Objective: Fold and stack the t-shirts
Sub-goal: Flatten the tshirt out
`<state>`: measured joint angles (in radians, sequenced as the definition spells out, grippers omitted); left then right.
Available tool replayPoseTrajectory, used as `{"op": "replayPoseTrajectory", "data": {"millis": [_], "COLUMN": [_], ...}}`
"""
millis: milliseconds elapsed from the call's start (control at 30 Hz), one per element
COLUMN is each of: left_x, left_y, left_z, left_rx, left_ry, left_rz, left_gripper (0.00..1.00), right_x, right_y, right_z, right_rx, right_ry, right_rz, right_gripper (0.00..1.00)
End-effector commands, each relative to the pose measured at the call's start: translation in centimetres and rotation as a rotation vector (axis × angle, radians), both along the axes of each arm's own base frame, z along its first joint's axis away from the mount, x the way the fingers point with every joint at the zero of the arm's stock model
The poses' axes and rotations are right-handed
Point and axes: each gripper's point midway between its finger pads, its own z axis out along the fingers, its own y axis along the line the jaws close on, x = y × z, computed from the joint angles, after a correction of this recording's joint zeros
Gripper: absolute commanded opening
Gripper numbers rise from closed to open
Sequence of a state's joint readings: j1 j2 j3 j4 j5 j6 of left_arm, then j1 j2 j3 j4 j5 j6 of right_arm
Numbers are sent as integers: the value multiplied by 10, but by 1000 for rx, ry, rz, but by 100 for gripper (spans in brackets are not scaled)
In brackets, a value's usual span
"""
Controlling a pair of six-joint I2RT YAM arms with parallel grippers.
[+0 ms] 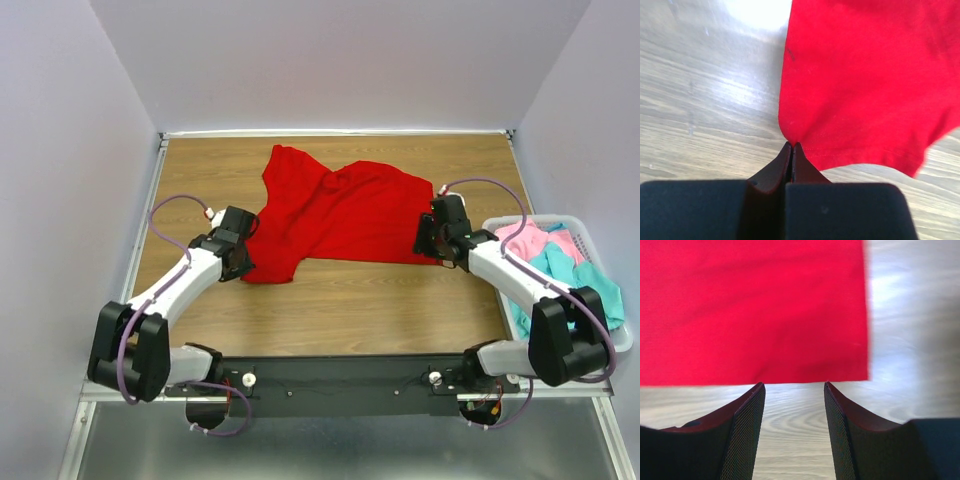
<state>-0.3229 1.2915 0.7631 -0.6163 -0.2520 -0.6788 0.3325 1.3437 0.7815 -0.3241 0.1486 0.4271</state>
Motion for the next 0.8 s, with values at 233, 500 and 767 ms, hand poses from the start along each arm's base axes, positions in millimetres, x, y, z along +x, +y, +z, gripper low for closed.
{"op": "replayPoseTrajectory", "data": {"millis": [233, 500, 767], "left_x": [15, 22, 23], "left_y": [-8, -13, -15], "left_z": [29, 36, 33], "left_rx": [-44, -65, -74], "left_ry": [-163, -213, -221], "left_rz": [-68, -96, -113], "left_gripper": [0, 0, 0], "right_x": [-7, -11, -21], "right_y": [-72, -70, -74], "right_z": [-23, -50, -64], "right_rx": [-101, -99, -131], "right_ry": [93, 189, 242], "right_rz": [-289, -309, -313], "right_gripper": [59, 59, 57]}}
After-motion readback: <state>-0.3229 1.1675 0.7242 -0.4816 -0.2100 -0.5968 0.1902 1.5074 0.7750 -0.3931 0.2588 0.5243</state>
